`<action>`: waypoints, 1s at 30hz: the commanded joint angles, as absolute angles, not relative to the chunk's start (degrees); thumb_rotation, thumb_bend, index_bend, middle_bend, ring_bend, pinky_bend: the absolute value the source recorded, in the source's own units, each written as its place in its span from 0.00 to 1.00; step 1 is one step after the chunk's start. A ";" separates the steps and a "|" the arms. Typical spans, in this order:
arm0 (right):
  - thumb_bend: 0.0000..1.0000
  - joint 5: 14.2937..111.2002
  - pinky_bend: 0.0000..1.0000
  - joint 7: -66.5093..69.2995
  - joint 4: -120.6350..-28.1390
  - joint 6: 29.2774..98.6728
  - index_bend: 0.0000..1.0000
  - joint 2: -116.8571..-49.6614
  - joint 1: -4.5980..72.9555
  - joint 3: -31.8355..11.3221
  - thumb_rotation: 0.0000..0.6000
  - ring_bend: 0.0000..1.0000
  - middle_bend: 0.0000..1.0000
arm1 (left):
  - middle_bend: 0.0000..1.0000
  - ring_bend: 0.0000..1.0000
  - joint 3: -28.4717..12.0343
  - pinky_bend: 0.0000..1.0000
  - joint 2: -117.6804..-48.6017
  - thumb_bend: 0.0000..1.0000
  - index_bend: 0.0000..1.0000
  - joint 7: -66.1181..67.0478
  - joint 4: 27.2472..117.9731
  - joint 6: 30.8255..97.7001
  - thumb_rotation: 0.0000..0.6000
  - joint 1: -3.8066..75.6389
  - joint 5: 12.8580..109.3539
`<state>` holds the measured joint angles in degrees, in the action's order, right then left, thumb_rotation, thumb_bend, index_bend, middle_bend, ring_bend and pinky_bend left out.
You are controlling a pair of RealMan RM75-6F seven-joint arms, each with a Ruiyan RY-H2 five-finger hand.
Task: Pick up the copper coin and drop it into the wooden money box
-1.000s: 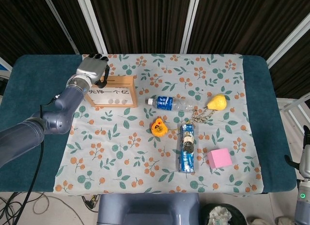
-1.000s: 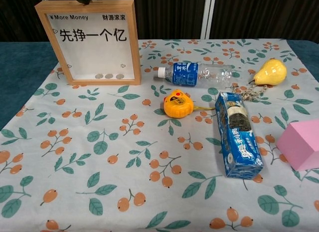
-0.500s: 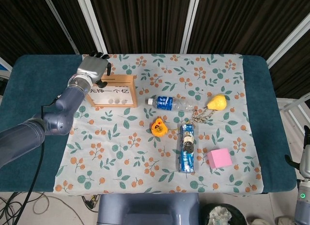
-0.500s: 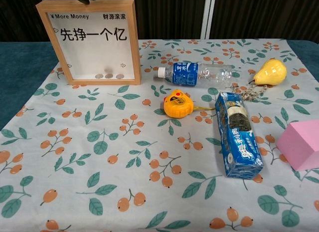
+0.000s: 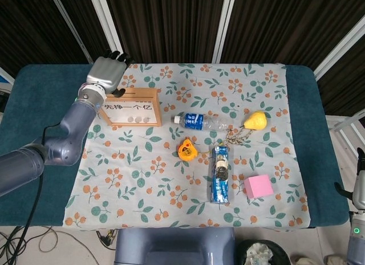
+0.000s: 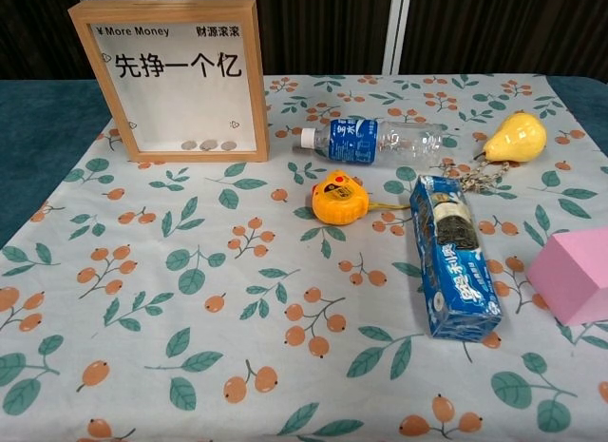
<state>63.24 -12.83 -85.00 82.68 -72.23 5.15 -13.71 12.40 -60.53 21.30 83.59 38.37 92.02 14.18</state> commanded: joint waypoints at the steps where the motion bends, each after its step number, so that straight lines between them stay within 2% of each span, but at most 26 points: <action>1: 0.24 64.12 0.00 -11.76 -84.81 82.09 0.00 -72.20 5.30 -13.28 1.00 0.00 0.00 | 0.08 0.00 9.53 0.00 -53.12 0.31 0.17 19.44 95.27 50.75 1.00 87.21 20.21; 4: 0.24 65.24 0.00 -10.62 -84.88 81.43 0.00 -72.03 5.47 -12.76 1.00 0.00 0.00 | 0.08 0.00 9.26 0.00 -49.49 0.31 0.18 17.49 101.68 56.84 1.00 83.23 24.01; 8: 0.24 68.45 0.00 -8.10 -85.23 81.35 0.00 -71.26 5.45 -11.62 1.00 0.00 0.00 | 0.07 0.00 10.21 0.00 -44.79 0.31 0.18 11.64 111.48 67.24 1.00 72.87 37.53; 15: 0.24 75.69 0.00 -3.30 -85.07 83.53 0.00 -70.29 5.38 -9.80 1.00 0.00 0.00 | 0.05 0.00 14.21 0.00 -43.18 0.31 0.18 8.96 115.60 75.67 1.00 58.69 52.62; 22: 0.24 79.49 0.00 -1.79 -85.62 84.99 0.00 -69.62 5.17 -8.49 1.00 0.00 0.00 | 0.03 0.00 15.92 0.00 -48.79 0.31 0.18 7.14 112.14 83.94 1.00 45.35 63.91; 30: 0.24 83.51 0.00 -0.03 -85.37 86.53 0.00 -69.77 5.43 -7.44 1.00 0.00 0.00 | 0.02 0.00 15.46 0.00 -59.34 0.31 0.18 7.77 101.61 89.59 1.00 33.95 71.76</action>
<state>83.27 -0.26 -85.48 86.41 -69.71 5.34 -7.62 15.65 -56.21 7.66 104.87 87.76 36.43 70.08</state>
